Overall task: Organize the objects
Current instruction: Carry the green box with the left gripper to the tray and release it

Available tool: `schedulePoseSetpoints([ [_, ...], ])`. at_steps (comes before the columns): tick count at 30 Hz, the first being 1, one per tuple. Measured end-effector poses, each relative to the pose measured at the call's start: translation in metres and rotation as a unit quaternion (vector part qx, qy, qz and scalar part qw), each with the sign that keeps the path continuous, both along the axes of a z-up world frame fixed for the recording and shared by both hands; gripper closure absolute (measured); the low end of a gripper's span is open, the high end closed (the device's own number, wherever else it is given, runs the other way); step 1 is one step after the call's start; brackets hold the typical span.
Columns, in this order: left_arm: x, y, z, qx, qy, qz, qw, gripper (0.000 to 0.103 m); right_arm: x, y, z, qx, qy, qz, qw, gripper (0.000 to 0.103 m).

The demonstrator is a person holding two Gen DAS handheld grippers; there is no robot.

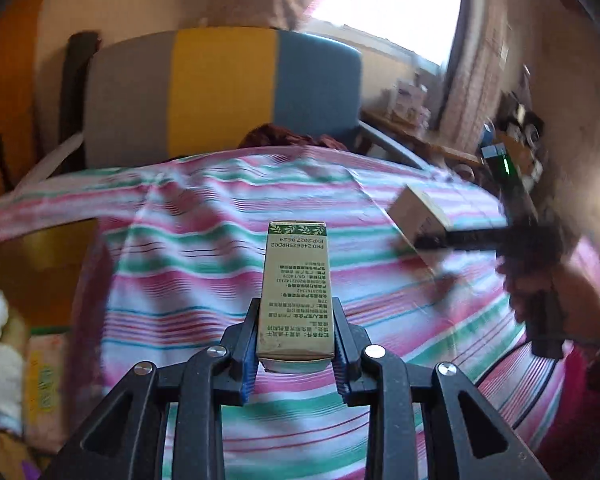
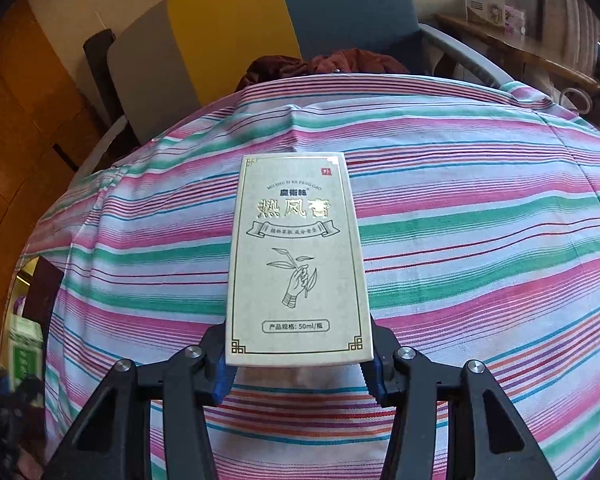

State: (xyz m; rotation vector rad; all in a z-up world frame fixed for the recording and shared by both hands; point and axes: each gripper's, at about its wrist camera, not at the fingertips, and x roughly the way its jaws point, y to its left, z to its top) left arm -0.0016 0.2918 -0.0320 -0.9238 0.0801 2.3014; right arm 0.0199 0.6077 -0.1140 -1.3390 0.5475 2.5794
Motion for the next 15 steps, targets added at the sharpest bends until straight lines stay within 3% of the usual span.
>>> schedulePoseSetpoints([
  [6, -0.026, -0.056, 0.015, 0.027, -0.023, 0.056, 0.9978, 0.073, 0.001, -0.009, 0.0, -0.003, 0.006, 0.011, 1.0, 0.051],
  [11, -0.051, -0.105, 0.02, 0.069, -0.064, 0.111, 0.9894, 0.073, -0.002, -0.021, 0.0, 0.011, 0.007, 0.031, 0.999, 0.051],
  [15, -0.075, -0.135, 0.019, 0.061, -0.078, 0.151, 0.9835, 0.073, -0.003, -0.03, 0.005, 0.028, 0.022, 0.051, 0.998, 0.051],
])
